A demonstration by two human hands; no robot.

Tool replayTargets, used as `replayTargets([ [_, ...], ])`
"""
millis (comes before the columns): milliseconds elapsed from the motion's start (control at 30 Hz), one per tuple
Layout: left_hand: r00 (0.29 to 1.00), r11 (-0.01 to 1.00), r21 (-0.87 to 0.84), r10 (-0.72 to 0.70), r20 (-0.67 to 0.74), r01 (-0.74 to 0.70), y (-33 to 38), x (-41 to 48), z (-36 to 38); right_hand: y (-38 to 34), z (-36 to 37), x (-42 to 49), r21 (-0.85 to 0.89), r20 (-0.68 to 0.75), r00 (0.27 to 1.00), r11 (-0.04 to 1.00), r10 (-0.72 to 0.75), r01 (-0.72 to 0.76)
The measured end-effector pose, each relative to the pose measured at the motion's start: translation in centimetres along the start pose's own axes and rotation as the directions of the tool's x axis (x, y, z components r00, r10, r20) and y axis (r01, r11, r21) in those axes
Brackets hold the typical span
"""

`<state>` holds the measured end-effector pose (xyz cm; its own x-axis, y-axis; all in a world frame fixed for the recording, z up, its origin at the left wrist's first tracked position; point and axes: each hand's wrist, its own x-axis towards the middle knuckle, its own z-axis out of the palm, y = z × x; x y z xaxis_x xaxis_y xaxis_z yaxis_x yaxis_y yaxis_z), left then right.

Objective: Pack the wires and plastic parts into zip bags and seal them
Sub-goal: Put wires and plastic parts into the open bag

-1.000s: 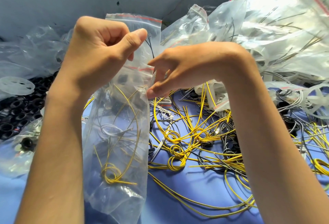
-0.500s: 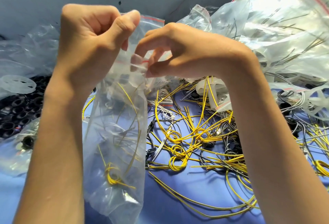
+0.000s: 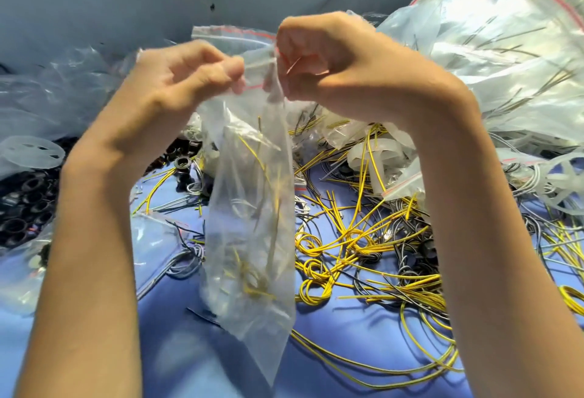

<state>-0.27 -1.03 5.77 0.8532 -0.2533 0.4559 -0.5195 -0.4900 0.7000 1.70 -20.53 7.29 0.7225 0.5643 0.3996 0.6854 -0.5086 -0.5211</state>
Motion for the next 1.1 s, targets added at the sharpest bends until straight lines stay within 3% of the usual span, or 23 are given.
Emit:
replayTargets([
  [100, 0.993, 0.995, 0.039, -0.092, 0.072, 0.089, -1.6, -0.2, -1.1, 0.7, -0.2, 0.0, -0.007, -0.101, 0.994, 0.999, 0.045, -0.046],
  [200, 0.994, 0.989, 0.106, -0.108, 0.004, 0.107, -2.4, -0.3, -1.7, 0.9, -0.2, 0.1, -0.046, -0.122, 0.99, 0.996, 0.076, -0.082],
  [333, 0.972, 0.981, 0.172, -0.051, -0.228, 0.091, -2.6, 0.3, -1.5, 0.6, 0.2, 0.2, -0.062, -0.081, 0.994, 0.995, 0.078, -0.083],
  [433, 0.892, 0.93, 0.352, 0.069, -0.447, 0.105, -3.0, 1.0, -2.1, -0.2, 0.7, 0.2, -0.016, 0.029, 0.998, 0.998, 0.056, -0.056],
  [500, 0.846, 0.931, 0.361, 0.143, -0.514, 0.062, -2.9, 1.4, -2.8, -1.1, 1.4, 0.5, -0.013, 0.148, 0.989, 1.0, 0.026, -0.024],
  [600, 0.882, 0.946, 0.311, 0.225, -0.414, -0.095, -2.2, 1.3, -2.9, -2.0, 2.2, 0.8, -0.024, 0.269, 0.963, 1.0, -0.005, 0.012],
  [700, 0.951, 0.919, 0.347, 0.256, -0.171, -0.185, -1.5, 0.5, -1.8, -1.4, 2.2, 0.4, -0.195, 0.363, 0.928, 0.981, 0.083, -0.011],
  [800, 0.995, 0.902, 0.42, 0.077, 0.068, -0.098, -2.1, 0.6, -0.7, 0.2, 1.7, -0.1, -0.409, 0.428, 0.867, 0.91, 0.256, -0.066],
  [1100, 0.972, 0.919, 0.395, -0.102, 0.211, 0.011, -2.4, 0.7, 0.7, 3.3, -1.4, -1.0, -0.392, 0.27, 0.884, 0.882, 0.382, -0.262],
])
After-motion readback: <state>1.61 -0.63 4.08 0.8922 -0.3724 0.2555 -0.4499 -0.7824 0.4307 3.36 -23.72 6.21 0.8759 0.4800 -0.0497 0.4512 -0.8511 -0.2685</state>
